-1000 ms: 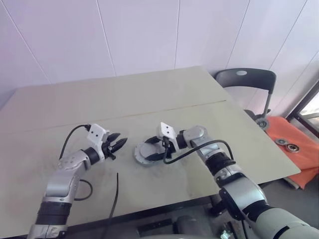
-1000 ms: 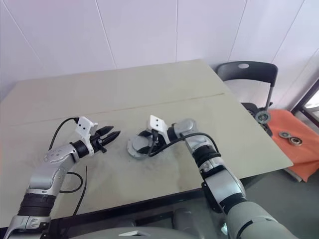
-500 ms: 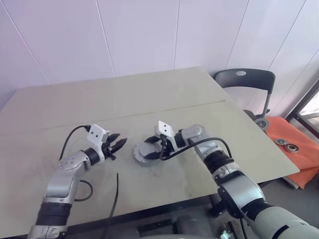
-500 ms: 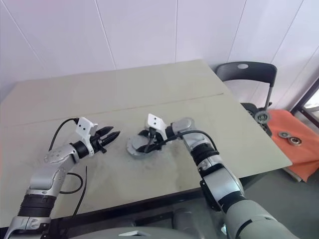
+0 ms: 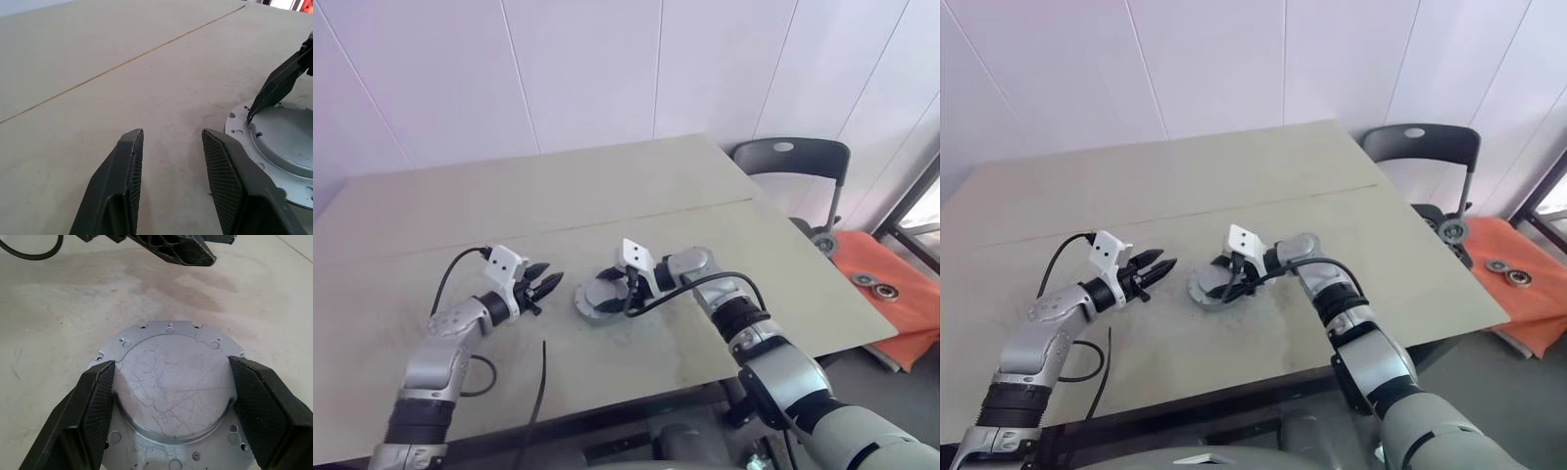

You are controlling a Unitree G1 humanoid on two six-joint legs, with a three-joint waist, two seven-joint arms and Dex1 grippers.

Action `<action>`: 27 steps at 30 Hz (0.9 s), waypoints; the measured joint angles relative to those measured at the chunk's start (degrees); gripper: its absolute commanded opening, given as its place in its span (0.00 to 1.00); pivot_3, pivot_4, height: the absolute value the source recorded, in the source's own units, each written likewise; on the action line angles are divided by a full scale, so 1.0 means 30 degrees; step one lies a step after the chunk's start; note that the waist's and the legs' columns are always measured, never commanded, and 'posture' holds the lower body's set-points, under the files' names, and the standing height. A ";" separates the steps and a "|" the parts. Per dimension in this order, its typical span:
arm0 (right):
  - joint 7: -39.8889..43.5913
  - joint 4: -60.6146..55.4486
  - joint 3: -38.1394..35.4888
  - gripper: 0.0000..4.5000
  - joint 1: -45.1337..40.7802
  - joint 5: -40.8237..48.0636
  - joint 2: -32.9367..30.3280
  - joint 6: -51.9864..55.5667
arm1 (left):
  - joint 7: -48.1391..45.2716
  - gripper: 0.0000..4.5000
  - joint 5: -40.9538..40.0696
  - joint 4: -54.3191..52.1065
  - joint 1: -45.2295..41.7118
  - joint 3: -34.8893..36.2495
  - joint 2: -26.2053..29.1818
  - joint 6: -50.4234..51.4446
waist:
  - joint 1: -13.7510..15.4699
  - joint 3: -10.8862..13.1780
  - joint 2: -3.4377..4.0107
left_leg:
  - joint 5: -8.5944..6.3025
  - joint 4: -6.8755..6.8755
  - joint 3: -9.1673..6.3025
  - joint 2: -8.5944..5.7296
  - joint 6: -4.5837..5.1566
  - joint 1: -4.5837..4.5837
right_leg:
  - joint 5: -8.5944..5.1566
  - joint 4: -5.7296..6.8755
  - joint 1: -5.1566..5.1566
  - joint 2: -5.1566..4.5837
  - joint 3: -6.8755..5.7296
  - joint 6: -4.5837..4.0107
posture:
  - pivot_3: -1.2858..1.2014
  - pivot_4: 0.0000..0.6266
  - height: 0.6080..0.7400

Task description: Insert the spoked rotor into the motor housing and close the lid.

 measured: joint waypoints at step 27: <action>0.0561 0.0480 -0.0093 0.71 -0.0594 0.0198 0.0206 0.1921 | 0.0015 0.44 0.0001 -0.0026 0.0157 0.0004 -0.0049 0.0000 | -0.0050 0.0015 0.0007 | -0.0005 -0.0040 0.0003 -0.0002 -0.0002 0.0135 | -0.0025 -0.0091 0.0155 -0.0006 0.0004 -0.0021 | 0.52 0.00 1.00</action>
